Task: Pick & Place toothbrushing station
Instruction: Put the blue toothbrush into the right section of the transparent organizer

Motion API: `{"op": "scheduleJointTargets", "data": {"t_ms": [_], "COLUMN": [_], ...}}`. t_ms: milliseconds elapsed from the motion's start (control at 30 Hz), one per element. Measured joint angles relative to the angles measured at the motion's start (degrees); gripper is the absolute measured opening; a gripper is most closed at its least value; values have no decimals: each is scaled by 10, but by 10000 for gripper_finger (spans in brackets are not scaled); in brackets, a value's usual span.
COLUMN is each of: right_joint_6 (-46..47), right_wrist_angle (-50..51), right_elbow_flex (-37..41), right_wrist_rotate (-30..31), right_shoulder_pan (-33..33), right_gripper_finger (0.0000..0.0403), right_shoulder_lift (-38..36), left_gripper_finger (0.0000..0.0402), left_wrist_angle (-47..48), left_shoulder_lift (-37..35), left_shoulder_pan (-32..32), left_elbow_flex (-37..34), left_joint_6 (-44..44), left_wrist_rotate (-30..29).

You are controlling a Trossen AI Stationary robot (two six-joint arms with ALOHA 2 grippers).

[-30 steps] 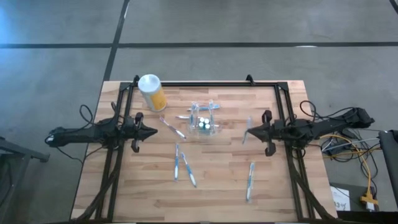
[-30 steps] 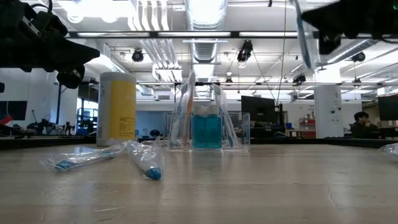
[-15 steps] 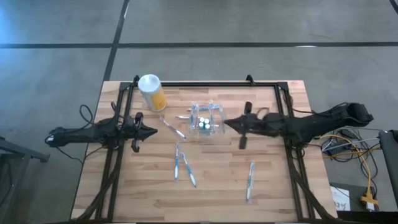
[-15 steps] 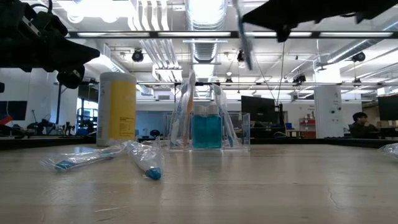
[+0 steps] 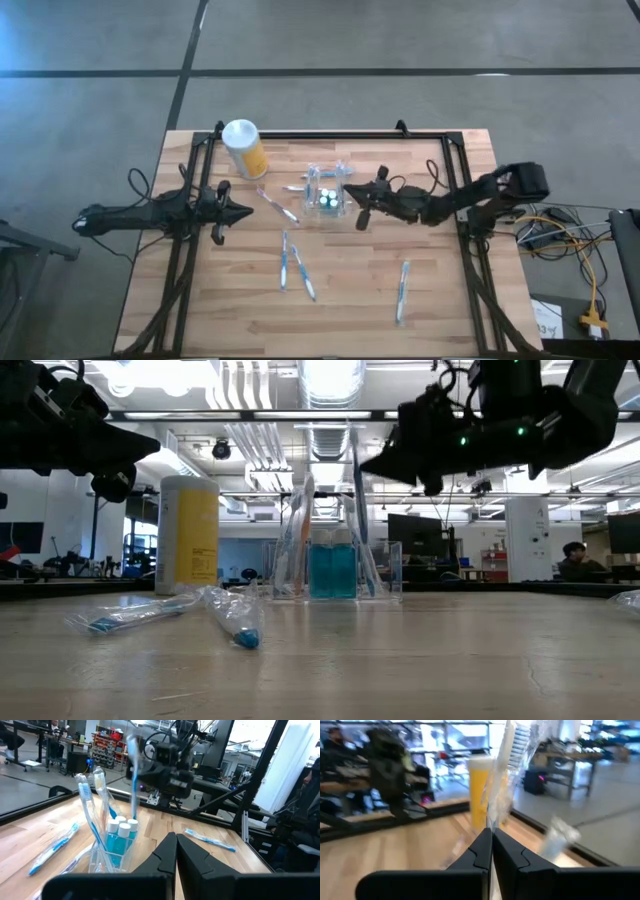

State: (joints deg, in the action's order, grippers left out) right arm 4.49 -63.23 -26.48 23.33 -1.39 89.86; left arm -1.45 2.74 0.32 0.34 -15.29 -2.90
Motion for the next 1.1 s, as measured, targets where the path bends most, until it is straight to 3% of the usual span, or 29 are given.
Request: {"op": "scheduleJointTargets", "data": {"t_ms": [300,933,1100], "right_joint_6": [17,32,34], "right_wrist_angle": [-8,18,19], "right_elbow_flex": [1,4,4], "right_wrist_rotate": [76,78,64], "right_shoulder_pan": [0,11,12], "right_gripper_finger": [8,9,33], "right_shoulder_lift": [72,100,100], "left_gripper_finger": [14,14,14], "left_wrist_angle": [1,1,2], "left_shoulder_lift": [0,2,3], "left_shoulder_pan": [0,0,0], "left_elbow_flex": [0,0,0], "left_joint_6": [-9,-10,-10], "left_wrist_rotate": [2,2,2]}}
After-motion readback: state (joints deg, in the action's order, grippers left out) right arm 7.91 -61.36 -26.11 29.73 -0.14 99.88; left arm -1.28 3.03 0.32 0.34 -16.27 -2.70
